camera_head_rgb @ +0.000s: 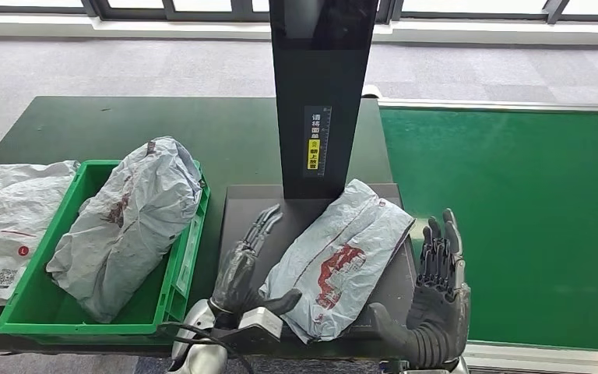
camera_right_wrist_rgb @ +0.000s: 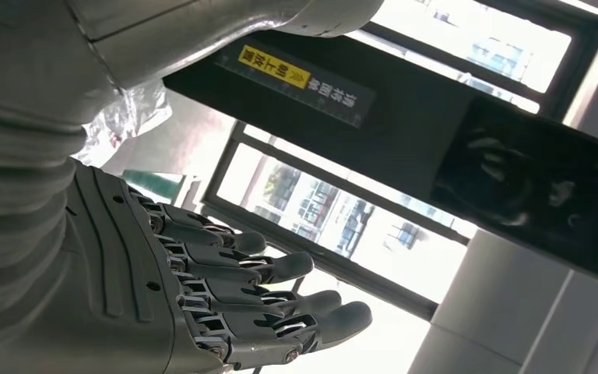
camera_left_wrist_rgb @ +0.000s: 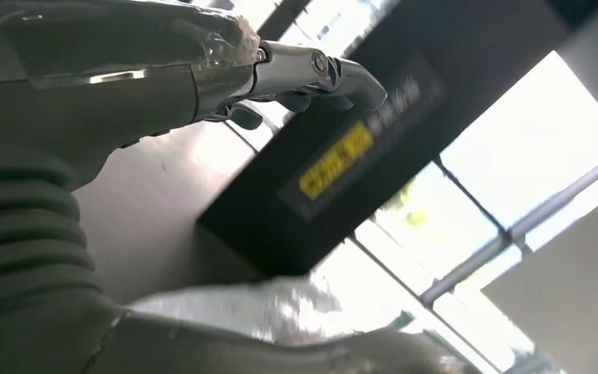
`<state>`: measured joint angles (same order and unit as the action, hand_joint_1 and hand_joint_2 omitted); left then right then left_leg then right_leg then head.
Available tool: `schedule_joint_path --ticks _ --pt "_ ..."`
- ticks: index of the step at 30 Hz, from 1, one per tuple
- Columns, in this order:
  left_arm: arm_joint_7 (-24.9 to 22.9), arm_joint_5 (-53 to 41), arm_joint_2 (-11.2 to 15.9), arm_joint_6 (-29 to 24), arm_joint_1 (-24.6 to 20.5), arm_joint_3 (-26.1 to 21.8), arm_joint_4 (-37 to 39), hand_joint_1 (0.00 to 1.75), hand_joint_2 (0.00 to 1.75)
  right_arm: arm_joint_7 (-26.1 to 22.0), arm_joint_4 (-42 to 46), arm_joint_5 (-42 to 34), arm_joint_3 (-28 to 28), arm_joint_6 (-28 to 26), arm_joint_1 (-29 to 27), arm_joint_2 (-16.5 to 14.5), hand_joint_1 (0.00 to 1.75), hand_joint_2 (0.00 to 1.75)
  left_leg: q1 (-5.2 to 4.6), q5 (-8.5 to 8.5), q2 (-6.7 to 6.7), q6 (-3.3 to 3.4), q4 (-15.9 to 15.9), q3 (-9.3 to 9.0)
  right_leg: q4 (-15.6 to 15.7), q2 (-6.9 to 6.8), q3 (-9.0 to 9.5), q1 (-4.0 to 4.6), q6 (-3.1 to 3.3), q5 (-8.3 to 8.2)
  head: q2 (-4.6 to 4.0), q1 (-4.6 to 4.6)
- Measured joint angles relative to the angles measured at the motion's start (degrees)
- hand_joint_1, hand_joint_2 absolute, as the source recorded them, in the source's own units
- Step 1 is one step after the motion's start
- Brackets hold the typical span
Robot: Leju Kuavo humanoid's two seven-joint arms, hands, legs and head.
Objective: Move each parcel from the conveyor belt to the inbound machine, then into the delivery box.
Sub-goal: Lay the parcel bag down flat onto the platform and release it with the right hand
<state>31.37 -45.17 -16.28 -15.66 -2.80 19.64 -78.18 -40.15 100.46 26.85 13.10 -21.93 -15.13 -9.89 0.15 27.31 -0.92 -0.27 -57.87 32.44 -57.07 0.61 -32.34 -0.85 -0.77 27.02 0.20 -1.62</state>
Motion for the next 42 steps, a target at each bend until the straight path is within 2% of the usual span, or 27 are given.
schedule_joint_path --ticks 6,10,16,22,28,32,42 --pt "-0.7 -1.5 0.1 1.1 -3.0 3.7 7.8 0.0 1.75 0.0 1.8 -0.8 0.0 0.0 0.0 0.1 0.0 1.75 0.0 0.0 0.01 0.0 0.0 -0.01 0.0 0.01 0.01 0.01 -0.01 -0.01 0.0 -0.01" --pt "-2.6 -4.6 0.0 3.8 -5.5 5.2 12.2 0.0 1.75 0.0 2.1 -1.5 0.0 0.6 0.1 0.2 0.0 1.75 0.01 0.0 0.01 0.0 0.0 -0.01 0.0 0.0 0.02 0.01 -0.01 -0.01 0.0 -0.01" --pt "-4.8 -9.1 -1.2 6.4 -11.0 8.1 24.8 0.0 1.75 0.0 2.1 -2.2 0.0 3.5 1.1 0.2 0.0 1.75 0.0 -0.01 0.01 0.0 0.0 0.0 0.0 -0.01 0.03 0.0 -0.01 -0.01 0.0 -0.01" --pt "-8.8 -14.2 -2.3 5.7 -14.6 9.9 35.8 0.0 1.75 0.0 2.1 -2.3 0.0 4.9 2.1 0.2 0.0 1.75 0.0 -0.01 -0.04 0.0 0.0 -0.04 0.0 -0.03 0.11 0.0 -0.02 -0.01 0.0 -0.01" --pt "-10.4 -16.0 -2.5 4.2 -16.1 11.5 40.1 0.0 1.75 0.0 2.0 -2.3 0.0 4.9 2.3 0.2 0.0 1.75 0.01 0.01 -0.03 0.01 0.0 -0.16 0.0 -0.03 0.24 0.01 -0.03 0.03 0.0 0.0" --pt "-10.9 -16.7 -2.7 3.4 -16.7 11.8 41.4 1.73 1.75 0.0 2.0 -2.2 0.0 4.9 2.3 0.2 0.0 1.75 0.0 0.01 -0.02 0.02 0.0 -0.11 0.0 -0.03 0.42 0.01 -0.04 0.02 0.0 0.0" --pt "-11.0 -17.8 -2.1 0.3 -15.7 10.4 38.2 1.75 1.75 0.0 2.0 -1.5 0.0 5.6 2.1 0.2 0.0 1.75 0.01 -0.13 0.19 0.05 0.0 0.03 0.0 0.21 0.49 0.02 0.06 -0.1 0.0 0.0"
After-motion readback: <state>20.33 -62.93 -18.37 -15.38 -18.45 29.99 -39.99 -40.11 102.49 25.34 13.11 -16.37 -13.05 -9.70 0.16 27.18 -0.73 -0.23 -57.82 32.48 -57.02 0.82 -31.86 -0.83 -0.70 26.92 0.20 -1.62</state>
